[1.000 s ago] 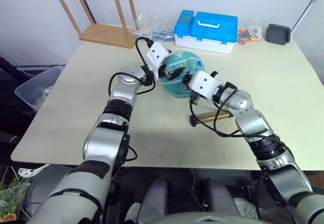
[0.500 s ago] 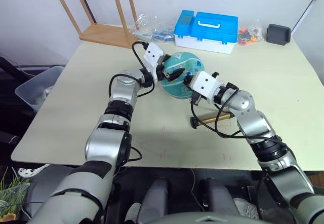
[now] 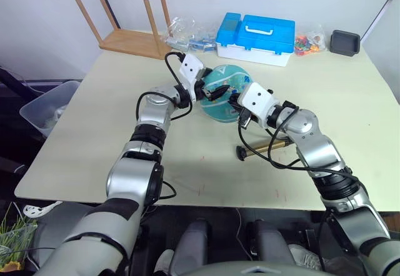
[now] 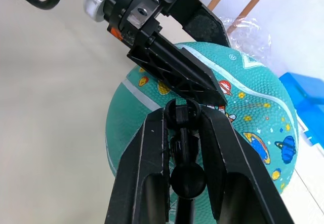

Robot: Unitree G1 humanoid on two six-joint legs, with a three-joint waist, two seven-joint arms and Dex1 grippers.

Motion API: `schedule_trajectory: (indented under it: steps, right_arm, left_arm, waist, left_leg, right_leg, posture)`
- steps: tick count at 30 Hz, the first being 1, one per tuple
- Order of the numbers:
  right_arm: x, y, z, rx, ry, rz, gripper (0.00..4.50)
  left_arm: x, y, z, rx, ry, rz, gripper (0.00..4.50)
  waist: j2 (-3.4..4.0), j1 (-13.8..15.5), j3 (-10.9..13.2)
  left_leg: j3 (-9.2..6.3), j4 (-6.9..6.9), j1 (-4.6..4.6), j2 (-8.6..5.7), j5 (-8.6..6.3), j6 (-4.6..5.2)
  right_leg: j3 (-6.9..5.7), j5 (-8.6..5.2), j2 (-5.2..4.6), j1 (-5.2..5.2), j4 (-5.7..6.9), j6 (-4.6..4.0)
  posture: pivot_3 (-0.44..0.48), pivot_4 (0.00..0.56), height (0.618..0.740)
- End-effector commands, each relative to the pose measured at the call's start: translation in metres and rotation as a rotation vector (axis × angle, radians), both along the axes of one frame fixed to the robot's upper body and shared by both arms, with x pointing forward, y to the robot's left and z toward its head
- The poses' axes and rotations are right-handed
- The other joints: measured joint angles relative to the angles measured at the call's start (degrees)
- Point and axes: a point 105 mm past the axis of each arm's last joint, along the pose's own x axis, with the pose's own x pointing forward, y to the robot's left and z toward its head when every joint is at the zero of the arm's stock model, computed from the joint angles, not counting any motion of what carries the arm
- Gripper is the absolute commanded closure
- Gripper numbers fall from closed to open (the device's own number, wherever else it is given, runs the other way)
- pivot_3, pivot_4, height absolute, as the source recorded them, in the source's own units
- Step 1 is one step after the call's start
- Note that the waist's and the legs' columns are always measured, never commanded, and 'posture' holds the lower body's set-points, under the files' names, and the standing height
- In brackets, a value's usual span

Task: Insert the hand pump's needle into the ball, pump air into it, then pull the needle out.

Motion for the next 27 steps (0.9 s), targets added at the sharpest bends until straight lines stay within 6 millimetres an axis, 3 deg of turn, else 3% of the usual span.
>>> schedule_trajectory:
  steps: [1, 9, 22, 23, 27]
  right_arm:
    - [-0.035, 0.007, 0.083, 0.136, -0.287, 0.118, 4.17]
    - [-0.040, 0.001, 0.090, 0.142, -0.271, 0.115, 4.17]
    - [-0.037, -0.021, 0.084, 0.112, -0.236, 0.072, 4.17]
    - [-0.037, -0.021, 0.083, 0.112, -0.233, 0.071, 4.17]
    - [-0.040, -0.024, 0.082, 0.134, -0.211, 0.071, 4.17]
  left_arm:
    - [-0.021, 0.031, -0.112, 0.198, 0.362, 0.111, 0.06]
    - [-0.018, 0.031, -0.109, 0.201, 0.345, 0.119, 0.06]
    - [-0.015, 0.032, -0.096, 0.160, 0.303, 0.124, 0.06]
    - [-0.015, 0.032, -0.096, 0.162, 0.300, 0.124, 0.06]
    - [-0.015, 0.031, -0.093, 0.149, 0.291, 0.121, 0.06]
  waist:
    - [0.00, 0.01, 0.00]
    - [-0.01, 0.16, 0.00]
    - [0.01, -0.24, -0.49]
    - [0.00, -0.41, -0.81]
    - [-0.01, -0.91, -1.23]
  left_leg:
    - [-0.01, 0.00, 0.00, 0.00, 0.00, 0.01]
    - [-0.01, 0.00, -0.01, -0.01, -0.01, 0.02]
    - [0.01, 0.00, 0.02, -0.02, -0.06, 0.10]
    - [0.00, -0.02, 0.09, -0.01, -0.06, 0.11]
    - [0.08, -0.60, 1.79, 0.07, -0.15, 0.23]
  right_leg:
    - [0.00, 0.00, 0.00, 0.00, 0.00, 0.00]
    - [0.00, -0.01, -0.01, 0.00, -0.01, 0.01]
    - [0.03, -0.01, -0.02, 0.01, -0.01, 0.02]
    - [0.03, -0.02, -0.01, 0.06, 0.00, 0.02]
    - [0.06, -0.25, 0.03, 1.63, -0.41, 0.18]
  posture:
    - [0.000, 0.150, 0.740]
    - [0.000, 0.150, 0.740]
    - [0.000, 0.150, 0.740]
    - [0.000, 0.150, 0.740]
    - [0.000, 0.150, 0.740]
